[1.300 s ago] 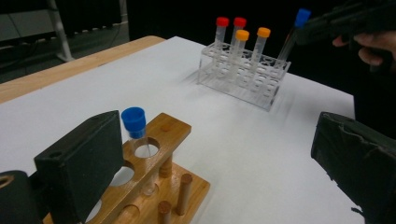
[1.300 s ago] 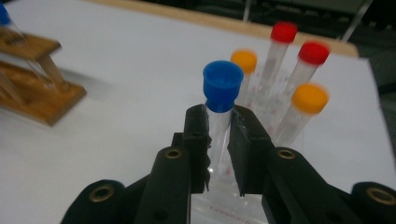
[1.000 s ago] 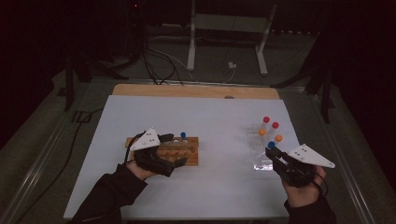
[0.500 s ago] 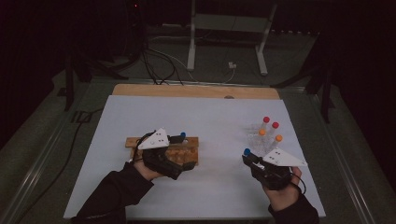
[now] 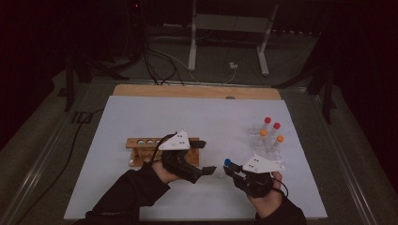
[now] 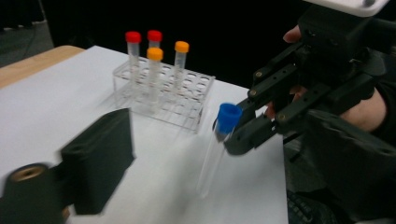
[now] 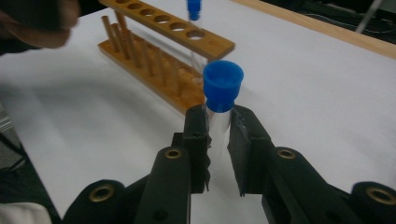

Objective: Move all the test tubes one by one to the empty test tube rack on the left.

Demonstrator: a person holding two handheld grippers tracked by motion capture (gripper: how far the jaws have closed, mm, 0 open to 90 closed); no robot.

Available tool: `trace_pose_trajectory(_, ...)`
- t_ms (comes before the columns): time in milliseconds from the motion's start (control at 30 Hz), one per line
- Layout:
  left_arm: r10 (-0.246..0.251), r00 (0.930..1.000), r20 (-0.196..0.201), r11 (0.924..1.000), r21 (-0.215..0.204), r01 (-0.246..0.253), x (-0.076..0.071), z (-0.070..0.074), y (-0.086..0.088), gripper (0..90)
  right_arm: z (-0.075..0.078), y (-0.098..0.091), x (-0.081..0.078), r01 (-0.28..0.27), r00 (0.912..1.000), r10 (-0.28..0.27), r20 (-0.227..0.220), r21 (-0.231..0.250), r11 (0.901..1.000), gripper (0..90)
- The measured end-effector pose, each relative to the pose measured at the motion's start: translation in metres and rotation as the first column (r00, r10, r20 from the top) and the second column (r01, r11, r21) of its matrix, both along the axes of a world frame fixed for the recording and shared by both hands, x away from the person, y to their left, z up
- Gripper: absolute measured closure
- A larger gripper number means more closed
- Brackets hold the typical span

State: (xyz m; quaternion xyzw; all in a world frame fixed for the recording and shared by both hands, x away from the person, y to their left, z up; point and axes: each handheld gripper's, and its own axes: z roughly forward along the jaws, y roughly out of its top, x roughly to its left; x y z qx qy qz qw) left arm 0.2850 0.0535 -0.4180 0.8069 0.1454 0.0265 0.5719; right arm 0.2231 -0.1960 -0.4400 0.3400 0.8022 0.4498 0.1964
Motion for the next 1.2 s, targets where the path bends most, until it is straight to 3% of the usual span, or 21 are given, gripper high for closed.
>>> trace_pose_trajectory(200, -0.021, 0.9998, 0.005, 0.9996, 0.020, 0.021, -0.001, -0.004, -0.018, 27.3, -0.002, 0.007, -0.002, -0.026, 0.9996, 0.026, -0.007, -0.006, 0.9996, 77.3)
trace_pose_trajectory(267, -0.036, 0.9993, 0.008, 0.9990, 0.028, 0.036, -0.001, -0.007, -0.024, 39.6, -0.002, 0.007, -0.003, -0.032, 0.9994, 0.032, -0.008, -0.009, 0.9994, 77.3)
trace_pose_trajectory(667, -0.059, 0.9975, 0.039, 0.9965, 0.062, 0.056, -0.001, -0.012, -0.032, 66.3, -0.001, 0.006, -0.003, -0.028, 0.9996, 0.028, -0.007, -0.006, 0.9996, 77.3)
trace_pose_trajectory(867, -0.067, 0.9968, 0.044, 0.9948, 0.080, 0.063, -0.002, -0.013, -0.035, 74.9, 0.000, 0.006, -0.003, -0.024, 0.9997, 0.024, -0.004, -0.008, 0.9997, 77.3)
trace_pose_trajectory(1100, -0.064, 0.9953, 0.073, 0.9957, 0.072, 0.059, -0.002, -0.010, -0.032, 77.3, 0.001, 0.004, -0.003, -0.030, 0.9995, 0.030, 0.000, 0.005, 0.9995, 76.3)
trace_pose_trajectory(1200, -0.050, 0.9949, 0.087, 0.9968, 0.066, 0.044, -0.002, -0.004, -0.028, 77.4, 0.002, 0.001, -0.002, -0.027, 0.9996, 0.027, 0.008, 0.024, 0.9993, 64.9)
